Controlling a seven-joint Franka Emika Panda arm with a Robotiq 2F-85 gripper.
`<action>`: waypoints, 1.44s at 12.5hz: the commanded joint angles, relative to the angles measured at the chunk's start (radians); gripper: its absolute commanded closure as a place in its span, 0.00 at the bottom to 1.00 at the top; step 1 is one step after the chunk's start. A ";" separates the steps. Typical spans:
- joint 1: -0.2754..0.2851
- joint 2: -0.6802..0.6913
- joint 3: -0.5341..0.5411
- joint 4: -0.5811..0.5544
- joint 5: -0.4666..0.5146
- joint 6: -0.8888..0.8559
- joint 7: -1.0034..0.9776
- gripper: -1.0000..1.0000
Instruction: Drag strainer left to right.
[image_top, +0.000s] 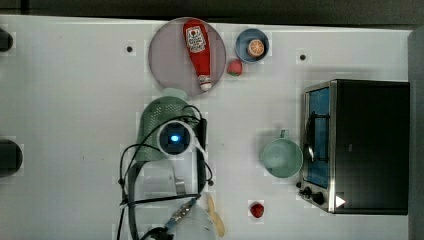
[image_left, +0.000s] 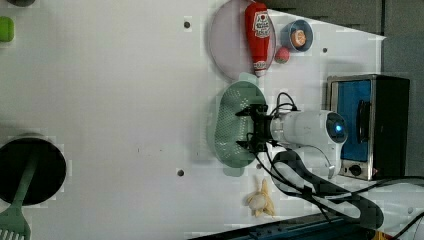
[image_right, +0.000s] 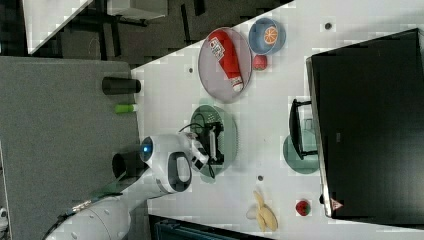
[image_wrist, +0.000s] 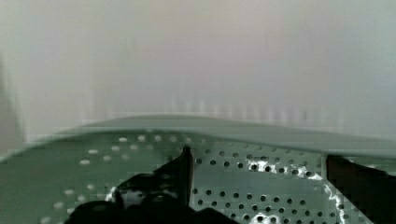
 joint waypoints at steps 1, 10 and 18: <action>-0.025 -0.021 -0.059 0.009 -0.010 -0.012 -0.115 0.00; -0.028 -0.021 -0.272 0.001 -0.010 -0.010 -0.337 0.00; -0.029 -0.108 -0.266 0.013 -0.018 -0.052 -0.520 0.00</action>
